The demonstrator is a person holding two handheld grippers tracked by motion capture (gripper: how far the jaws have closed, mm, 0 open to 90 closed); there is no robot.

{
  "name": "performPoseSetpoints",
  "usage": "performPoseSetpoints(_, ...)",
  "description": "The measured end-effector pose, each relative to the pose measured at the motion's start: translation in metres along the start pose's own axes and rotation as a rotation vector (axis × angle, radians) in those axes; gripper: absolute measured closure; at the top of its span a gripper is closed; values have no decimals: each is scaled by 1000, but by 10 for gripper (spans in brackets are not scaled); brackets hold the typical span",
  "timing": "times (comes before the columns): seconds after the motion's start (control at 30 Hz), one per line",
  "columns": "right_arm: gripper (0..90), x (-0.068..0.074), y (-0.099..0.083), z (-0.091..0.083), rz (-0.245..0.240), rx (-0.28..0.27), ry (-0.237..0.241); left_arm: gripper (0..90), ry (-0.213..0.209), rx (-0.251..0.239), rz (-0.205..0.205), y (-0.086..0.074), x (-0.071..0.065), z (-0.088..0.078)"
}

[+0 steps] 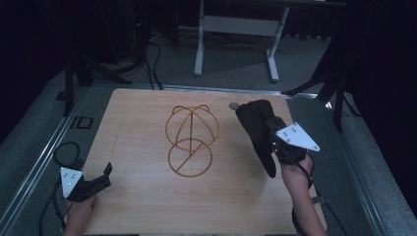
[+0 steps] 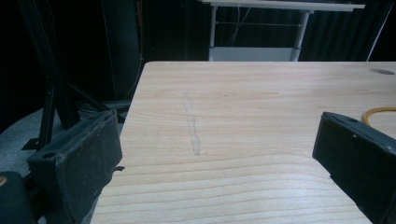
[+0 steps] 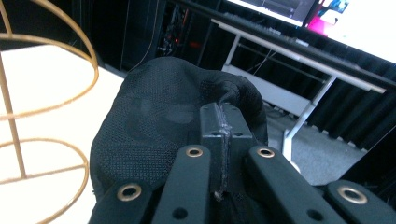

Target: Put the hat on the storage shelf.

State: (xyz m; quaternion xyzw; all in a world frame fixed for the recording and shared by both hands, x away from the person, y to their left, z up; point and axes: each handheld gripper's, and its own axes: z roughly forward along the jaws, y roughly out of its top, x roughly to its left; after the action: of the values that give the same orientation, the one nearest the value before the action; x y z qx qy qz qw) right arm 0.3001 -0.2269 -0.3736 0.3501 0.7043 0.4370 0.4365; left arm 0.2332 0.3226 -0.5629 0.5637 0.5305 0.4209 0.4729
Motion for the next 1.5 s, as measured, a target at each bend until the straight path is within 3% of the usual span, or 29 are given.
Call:
performPoseSetpoints(0.23, 897, -3, 25, -5, -17, -47, 1, 17, 0, 0, 3, 0, 0, 0)
performPoseSetpoints(0.47, 897, 4, 48, -8, -39, -99, 17, 17, 0, 0, 3, 0, 0, 0)
performPoseSetpoints(0.9, 897, 28, 77, 1, -82, -142, 65, 17, -4, -2, 1, 0, 0, 0)
performPoseSetpoints(1.5, 896, 73, 105, 16, -157, -183, 141, 17, -10, -3, 4, 0, 0, 0)
